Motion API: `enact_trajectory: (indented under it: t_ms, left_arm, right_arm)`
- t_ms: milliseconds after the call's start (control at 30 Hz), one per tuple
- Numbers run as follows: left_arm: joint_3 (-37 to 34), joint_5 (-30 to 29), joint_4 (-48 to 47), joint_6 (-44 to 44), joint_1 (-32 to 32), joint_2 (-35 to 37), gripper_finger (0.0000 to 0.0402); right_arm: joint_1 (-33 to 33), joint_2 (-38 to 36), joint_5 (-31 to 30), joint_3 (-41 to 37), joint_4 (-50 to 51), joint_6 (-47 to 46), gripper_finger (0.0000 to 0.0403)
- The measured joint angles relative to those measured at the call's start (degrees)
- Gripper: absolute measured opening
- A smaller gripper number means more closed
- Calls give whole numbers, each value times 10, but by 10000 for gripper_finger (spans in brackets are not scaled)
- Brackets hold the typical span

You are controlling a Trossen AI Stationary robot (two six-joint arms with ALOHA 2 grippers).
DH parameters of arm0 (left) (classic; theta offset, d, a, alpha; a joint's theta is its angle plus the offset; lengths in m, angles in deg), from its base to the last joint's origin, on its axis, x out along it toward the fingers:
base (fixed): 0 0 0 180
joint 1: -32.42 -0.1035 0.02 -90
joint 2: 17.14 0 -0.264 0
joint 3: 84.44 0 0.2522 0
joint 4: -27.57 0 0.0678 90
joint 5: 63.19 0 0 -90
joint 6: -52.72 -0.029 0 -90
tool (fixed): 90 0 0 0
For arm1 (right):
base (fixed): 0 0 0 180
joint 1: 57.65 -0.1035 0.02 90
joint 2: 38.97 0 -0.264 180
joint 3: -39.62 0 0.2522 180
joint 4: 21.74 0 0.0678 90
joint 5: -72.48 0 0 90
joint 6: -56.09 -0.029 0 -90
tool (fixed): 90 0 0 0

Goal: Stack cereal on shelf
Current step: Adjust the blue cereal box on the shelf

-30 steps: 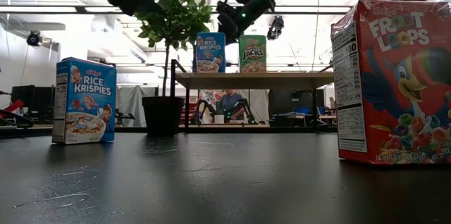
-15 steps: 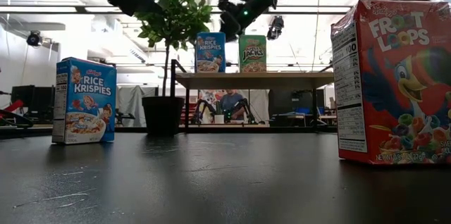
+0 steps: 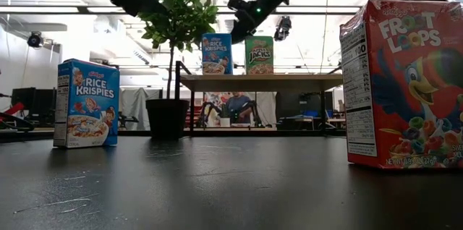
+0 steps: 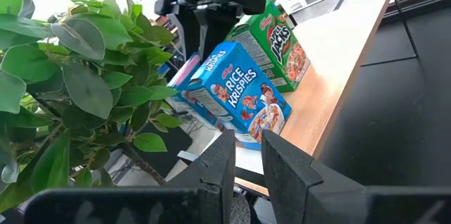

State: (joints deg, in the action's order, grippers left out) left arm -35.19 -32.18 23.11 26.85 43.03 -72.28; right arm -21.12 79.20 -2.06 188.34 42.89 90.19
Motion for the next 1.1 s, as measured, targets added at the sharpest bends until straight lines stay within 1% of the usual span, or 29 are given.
enact_trajectory:
  t_ms: [200,467,867,1100]
  left_arm:
    - [0,0,0,0,0,0,54]
    - [0,0,0,0,0,0,54]
    - [0,0,0,0,0,0,54]
    - [0,0,1,0,0,0,54]
  right_arm:
    - [0,0,0,-1,1,3,165]
    - [0,0,0,-1,3,0,196]
    - [0,-6,-1,-2,3,0,198]
    - [-8,-44,-5,-1,12,-35,191]
